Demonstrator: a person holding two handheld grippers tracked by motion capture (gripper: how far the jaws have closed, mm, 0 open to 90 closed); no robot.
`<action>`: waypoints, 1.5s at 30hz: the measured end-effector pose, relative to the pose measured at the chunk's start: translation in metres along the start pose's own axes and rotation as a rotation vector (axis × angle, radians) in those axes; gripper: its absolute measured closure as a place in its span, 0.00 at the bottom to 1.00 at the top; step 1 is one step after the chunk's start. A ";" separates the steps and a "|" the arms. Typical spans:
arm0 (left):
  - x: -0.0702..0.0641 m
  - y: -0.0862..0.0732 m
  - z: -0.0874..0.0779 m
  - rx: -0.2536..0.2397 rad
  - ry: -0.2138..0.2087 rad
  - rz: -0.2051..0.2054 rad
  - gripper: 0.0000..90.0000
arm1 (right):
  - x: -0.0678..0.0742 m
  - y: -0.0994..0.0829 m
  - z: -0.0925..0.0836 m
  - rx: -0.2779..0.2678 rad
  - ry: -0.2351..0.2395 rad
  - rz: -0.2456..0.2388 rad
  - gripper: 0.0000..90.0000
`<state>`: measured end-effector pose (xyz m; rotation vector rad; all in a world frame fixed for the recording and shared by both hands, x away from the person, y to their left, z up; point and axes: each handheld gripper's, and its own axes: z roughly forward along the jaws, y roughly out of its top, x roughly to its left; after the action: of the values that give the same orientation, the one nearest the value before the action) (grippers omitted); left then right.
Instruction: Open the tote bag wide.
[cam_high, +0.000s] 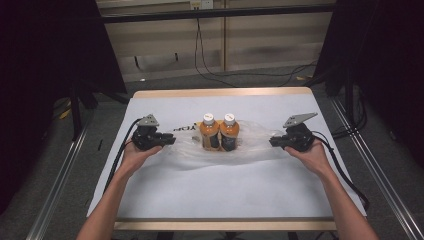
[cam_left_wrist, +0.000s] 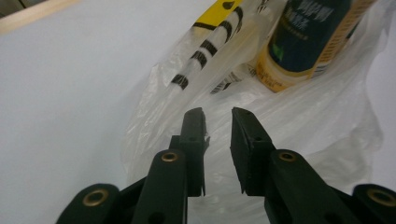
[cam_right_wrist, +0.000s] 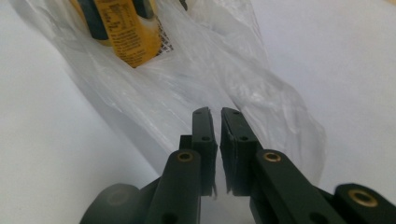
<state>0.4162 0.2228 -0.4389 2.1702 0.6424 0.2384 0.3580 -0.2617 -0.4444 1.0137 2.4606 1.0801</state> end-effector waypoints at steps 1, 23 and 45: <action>-0.004 0.002 -0.003 -0.007 0.003 0.006 0.78 | 0.002 0.001 0.000 -0.009 -0.005 -0.011 0.92; -0.095 0.046 0.058 -0.012 -0.159 0.162 0.93 | 0.029 0.068 0.035 -0.055 0.084 -0.072 0.99; -0.114 0.038 0.107 0.113 -0.118 0.198 0.95 | 0.015 0.069 0.106 0.103 0.100 -0.041 1.00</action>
<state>0.3738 0.0712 -0.4711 2.3393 0.3827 0.1802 0.4333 -0.1610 -0.4662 0.9558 2.6294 1.0239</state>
